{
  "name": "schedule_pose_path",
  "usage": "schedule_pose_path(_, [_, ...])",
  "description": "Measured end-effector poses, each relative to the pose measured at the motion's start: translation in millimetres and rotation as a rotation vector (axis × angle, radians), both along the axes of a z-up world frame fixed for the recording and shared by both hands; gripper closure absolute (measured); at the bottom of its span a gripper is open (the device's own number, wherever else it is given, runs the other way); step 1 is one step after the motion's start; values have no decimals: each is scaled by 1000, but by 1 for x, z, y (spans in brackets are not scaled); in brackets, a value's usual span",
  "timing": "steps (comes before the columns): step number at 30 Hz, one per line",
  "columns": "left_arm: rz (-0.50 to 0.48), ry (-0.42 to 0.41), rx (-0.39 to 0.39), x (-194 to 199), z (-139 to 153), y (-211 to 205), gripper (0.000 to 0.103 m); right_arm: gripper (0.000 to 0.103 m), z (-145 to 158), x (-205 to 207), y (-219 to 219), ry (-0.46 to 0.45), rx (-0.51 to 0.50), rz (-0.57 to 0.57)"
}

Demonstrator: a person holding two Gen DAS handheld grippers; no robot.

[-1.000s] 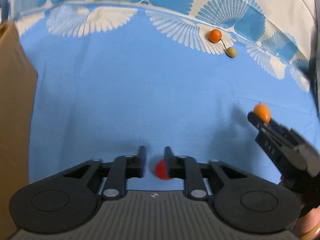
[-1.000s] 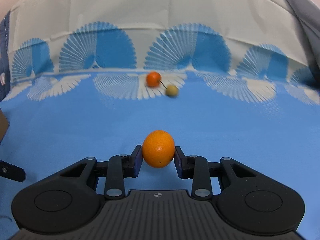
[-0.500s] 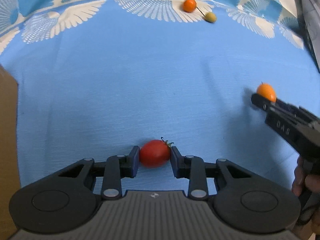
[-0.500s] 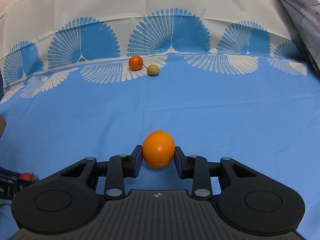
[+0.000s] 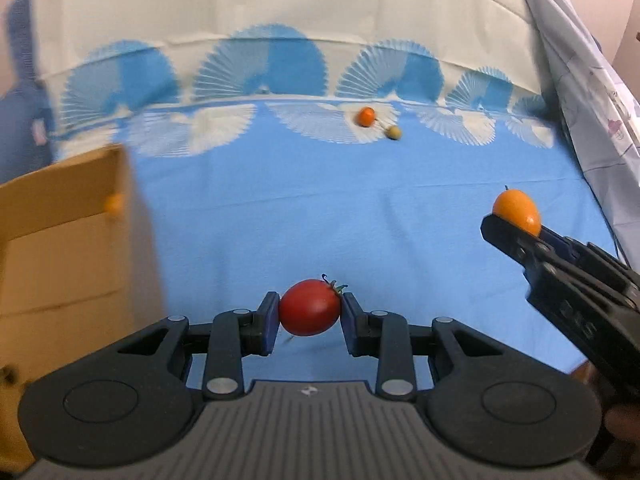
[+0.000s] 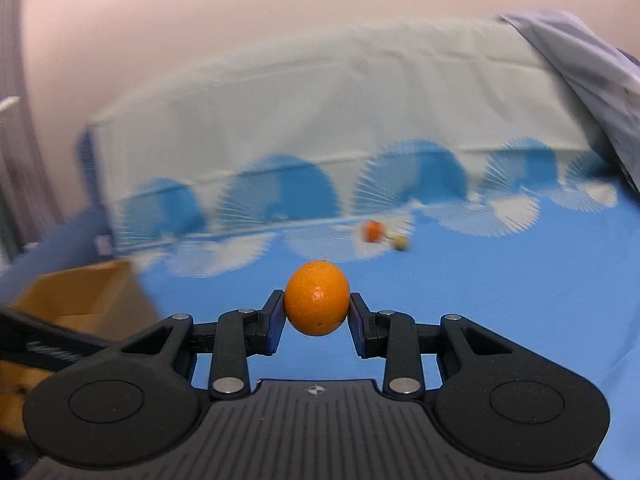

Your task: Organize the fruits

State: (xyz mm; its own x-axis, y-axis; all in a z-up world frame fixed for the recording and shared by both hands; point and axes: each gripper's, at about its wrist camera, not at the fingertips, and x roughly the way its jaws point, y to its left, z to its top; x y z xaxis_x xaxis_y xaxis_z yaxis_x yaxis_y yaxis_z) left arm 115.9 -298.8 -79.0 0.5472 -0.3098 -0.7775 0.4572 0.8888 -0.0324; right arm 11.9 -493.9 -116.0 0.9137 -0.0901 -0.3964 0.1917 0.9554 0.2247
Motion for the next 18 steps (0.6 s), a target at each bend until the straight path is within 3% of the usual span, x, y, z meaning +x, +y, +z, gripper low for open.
schedule_pose_path(9, [133, 0, -6, -82, 36, 130, 67, 68, 48, -83, 135, 40, 38, 267])
schedule_pose_path(18, [222, -85, -75, -142, 58, 215, 67, 68, 79, -123, 216, 1, -51, 361])
